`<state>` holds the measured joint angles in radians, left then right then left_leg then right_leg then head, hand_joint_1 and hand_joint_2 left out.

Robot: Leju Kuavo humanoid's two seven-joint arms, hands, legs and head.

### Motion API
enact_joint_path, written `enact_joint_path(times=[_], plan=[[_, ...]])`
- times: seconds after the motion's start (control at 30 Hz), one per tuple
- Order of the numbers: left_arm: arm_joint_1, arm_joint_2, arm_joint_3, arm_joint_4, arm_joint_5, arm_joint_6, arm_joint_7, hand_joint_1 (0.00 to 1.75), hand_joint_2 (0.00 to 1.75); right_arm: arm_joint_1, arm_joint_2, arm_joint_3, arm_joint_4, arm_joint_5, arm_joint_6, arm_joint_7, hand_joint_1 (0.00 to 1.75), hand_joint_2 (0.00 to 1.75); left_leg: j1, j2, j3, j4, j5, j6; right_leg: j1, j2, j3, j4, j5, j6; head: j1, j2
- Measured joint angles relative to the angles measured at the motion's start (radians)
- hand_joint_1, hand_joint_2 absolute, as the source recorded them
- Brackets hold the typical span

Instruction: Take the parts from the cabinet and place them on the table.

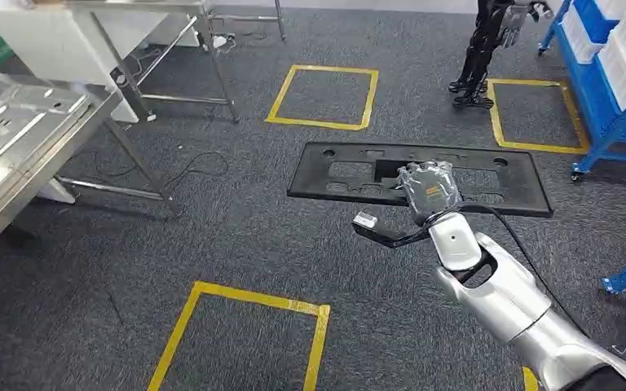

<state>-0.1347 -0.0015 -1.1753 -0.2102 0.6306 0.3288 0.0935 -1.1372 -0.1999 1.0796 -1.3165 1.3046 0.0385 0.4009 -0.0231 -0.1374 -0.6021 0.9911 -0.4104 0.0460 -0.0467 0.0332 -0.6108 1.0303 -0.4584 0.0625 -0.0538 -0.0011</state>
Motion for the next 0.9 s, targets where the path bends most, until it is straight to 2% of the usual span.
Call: enact_joint_path(times=[0.03,0.07,0.1,0.13,0.17,0.2,0.23,0.3,0.33,0.37,0.4,0.43,0.47,0.53,0.57,0.6,0.63,0.67,0.7,0.73,0.77,0.8,0.83,0.9], plan=[[0.003,0.004,0.0,0.0,0.001,0.0,0.0,0.0,1.75,-0.003,-0.001,0.0,0.0,0.0,0.0,0.0,1.75,1.75,0.001,0.007,-0.006,0.006,-0.007,-0.005,-0.001,-0.012,-0.003,0.004,-0.001,-0.003,0.0,0.0],[0.004,-0.002,0.0,-0.001,0.0,0.0,-0.001,0.0,1.75,-0.003,0.0,0.0,0.0,0.0,0.0,0.001,1.75,1.75,-0.002,0.055,-0.02,0.032,-0.021,-0.01,-0.001,-0.013,-0.001,0.002,-0.002,-0.011,-0.002,0.0],[0.0,-0.002,0.0,-0.001,0.001,0.002,-0.002,0.0,1.75,-0.004,0.001,0.0,-0.001,0.0,0.0,0.001,1.75,1.75,0.002,0.103,-0.055,0.108,-0.055,-0.019,0.004,-0.026,0.002,0.002,-0.003,-0.019,0.0,0.0],[-0.005,-0.002,0.0,-0.001,0.001,0.002,-0.002,0.0,1.75,-0.006,0.001,0.0,-0.002,0.0,0.0,0.001,1.75,1.75,0.005,0.123,-0.097,0.191,-0.087,-0.022,0.007,-0.034,0.004,0.002,-0.005,-0.021,-0.001,0.0],[-0.009,-0.004,0.0,-0.001,0.001,0.001,-0.002,0.0,1.75,-0.007,0.001,0.0,-0.001,0.0,0.001,0.001,1.75,1.75,0.01,0.129,-0.146,0.281,-0.118,-0.021,0.012,-0.049,0.007,0.002,-0.009,-0.026,-0.001,0.0],[-0.01,-0.005,0.0,-0.002,0.001,0.001,-0.003,0.0,1.75,-0.006,0.0,0.0,-0.001,0.0,0.001,0.002,1.75,1.75,0.01,0.13,-0.178,0.336,-0.135,-0.017,0.015,-0.06,0.009,0.002,-0.012,-0.026,-0.001,0.0],[-0.014,-0.007,0.001,-0.003,0.002,0.001,-0.003,0.0,1.75,-0.006,0.0,0.0,-0.001,0.0,0.003,0.001,1.75,1.75,0.008,0.129,-0.199,0.363,-0.132,-0.012,0.018,-0.073,0.013,0.002,-0.016,-0.03,-0.001,0.0],[-0.015,-0.007,0.001,-0.003,0.002,0.0,-0.003,0.0,1.75,-0.006,0.001,0.0,-0.001,0.0,0.004,0.001,1.75,1.75,-0.005,0.13,-0.16,0.274,-0.076,-0.002,0.022,-0.092,0.021,0.002,-0.023,-0.029,-0.001,0.0],[-0.014,-0.007,0.001,-0.003,0.002,0.0,-0.003,0.0,1.75,-0.006,0.001,0.0,-0.002,0.0,0.004,0.001,1.75,1.75,-0.015,0.134,-0.116,0.185,-0.03,0.006,0.022,-0.103,0.028,0.001,-0.027,-0.03,-0.001,0.0],[-0.011,-0.007,0.001,-0.003,0.001,0.0,-0.003,0.0,1.75,-0.008,0.001,0.0,-0.001,0.0,0.006,0.001,1.75,1.75,-0.039,0.184,-0.044,0.041,0.035,0.03,0.021,-0.117,0.039,-0.007,-0.031,-0.032,-0.001,0.0],[-0.013,-0.004,0.001,-0.003,0.001,0.002,-0.003,0.0,1.75,-0.007,-0.002,0.0,-0.001,0.0,0.008,0.001,1.75,1.75,-0.057,0.235,-0.022,-0.009,0.032,0.04,0.021,-0.125,0.047,-0.013,-0.032,-0.031,-0.001,0.0],[-0.018,0.0,0.002,-0.003,0.001,0.002,-0.004,0.0,1.75,-0.007,-0.003,0.0,-0.001,0.0,0.008,0.002,1.75,1.75,-0.065,0.233,-0.015,-0.028,0.029,0.039,0.023,-0.138,0.049,-0.022,-0.032,-0.028,-0.001,0.0],[-0.019,0.0,0.002,-0.003,0.001,0.002,-0.005,0.0,1.75,-0.006,-0.005,0.0,-0.001,0.0,0.01,0.002,1.75,1.75,-0.065,0.225,-0.015,-0.03,0.029,0.04,0.022,-0.146,0.048,-0.022,-0.032,-0.027,-0.001,0.0],[-0.015,0.001,0.002,-0.003,0.001,0.002,-0.006,0.0,1.75,-0.004,-0.004,0.0,-0.002,0.0,0.012,0.0,1.75,1.75,-0.07,0.2,-0.016,-0.038,0.03,0.046,0.02,-0.172,0.055,-0.03,-0.035,-0.023,-0.001,0.0],[-0.013,0.002,0.002,-0.003,0.001,0.003,-0.006,0.0,1.75,-0.006,-0.001,0.0,-0.002,0.0,0.012,0.001,1.75,1.75,-0.064,0.185,0.018,-0.072,0.047,0.05,0.03,-0.169,0.06,-0.032,-0.044,-0.02,-0.001,0.0],[-0.011,0.0,0.002,-0.003,0.0,0.003,-0.008,0.0,1.75,-0.005,-0.004,-0.002,-0.003,0.0,0.013,0.001,1.75,1.75,-0.054,0.165,0.031,-0.09,0.054,0.047,0.024,-0.099,0.056,-0.005,-0.051,-0.02,0.0,-0.001],[-0.015,0.001,0.002,-0.003,0.0,0.003,-0.01,0.0,1.75,-0.006,-0.003,-0.002,-0.006,0.001,0.013,0.001,1.75,1.75,-0.049,0.16,0.035,-0.09,0.055,0.056,0.024,-0.054,0.034,0.042,-0.072,-0.02,0.0,0.0],[-0.02,0.0,0.002,-0.003,0.0,0.003,-0.01,0.0,1.75,-0.007,-0.007,-0.002,-0.006,0.0,0.015,0.001,1.75,1.75,-0.045,0.145,0.042,-0.089,0.054,0.059,0.028,-0.031,-0.007,0.124,-0.106,-0.019,0.0,0.0],[-0.022,-0.005,0.002,-0.003,0.0,0.003,-0.011,0.0,1.75,-0.004,-0.011,-0.002,-0.006,0.0,0.015,0.001,1.75,1.75,-0.043,0.127,0.047,-0.089,0.052,0.061,0.028,-0.027,-0.05,0.2,-0.134,-0.015,0.0,0.0],[-0.021,-0.009,0.002,-0.003,0.0,0.003,-0.012,0.0,1.75,-0.001,-0.013,-0.002,-0.006,0.0,0.016,0.001,1.75,1.75,-0.04,0.11,0.049,-0.088,0.049,0.061,0.027,-0.027,-0.093,0.264,-0.149,-0.011,0.0,0.0],[-0.019,-0.011,0.002,-0.003,0.0,0.004,-0.011,0.0,1.75,0.001,-0.014,-0.002,-0.006,0.0,0.018,0.001,1.75,1.75,-0.037,0.099,0.051,-0.087,0.048,0.06,0.025,-0.027,-0.113,0.284,-0.145,-0.008,0.0,0.0],[-0.016,-0.014,0.002,-0.004,-0.001,0.005,-0.011,0.0,1.75,0.002,-0.014,-0.001,-0.006,0.0,0.018,0.001,1.75,1.75,-0.031,0.085,0.052,-0.085,0.045,0.057,0.021,-0.027,-0.12,0.273,-0.124,-0.003,0.0,0.0],[-0.013,-0.016,0.002,-0.004,-0.001,0.01,-0.011,0.0,1.75,0.002,-0.014,-0.001,-0.006,0.0,0.018,0.002,1.75,1.75,-0.02,0.06,0.051,-0.071,0.036,0.045,0.009,-0.027,-0.092,0.183,-0.055,0.013,0.0,0.0],[-0.013,-0.017,0.002,-0.005,-0.002,0.011,-0.011,0.0,1.75,0.001,-0.016,-0.001,-0.006,-0.001,0.018,0.002,1.75,1.75,-0.005,0.037,0.048,-0.04,0.015,0.028,-0.011,-0.017,-0.018,0.032,0.031,0.035,0.0,0.0]])
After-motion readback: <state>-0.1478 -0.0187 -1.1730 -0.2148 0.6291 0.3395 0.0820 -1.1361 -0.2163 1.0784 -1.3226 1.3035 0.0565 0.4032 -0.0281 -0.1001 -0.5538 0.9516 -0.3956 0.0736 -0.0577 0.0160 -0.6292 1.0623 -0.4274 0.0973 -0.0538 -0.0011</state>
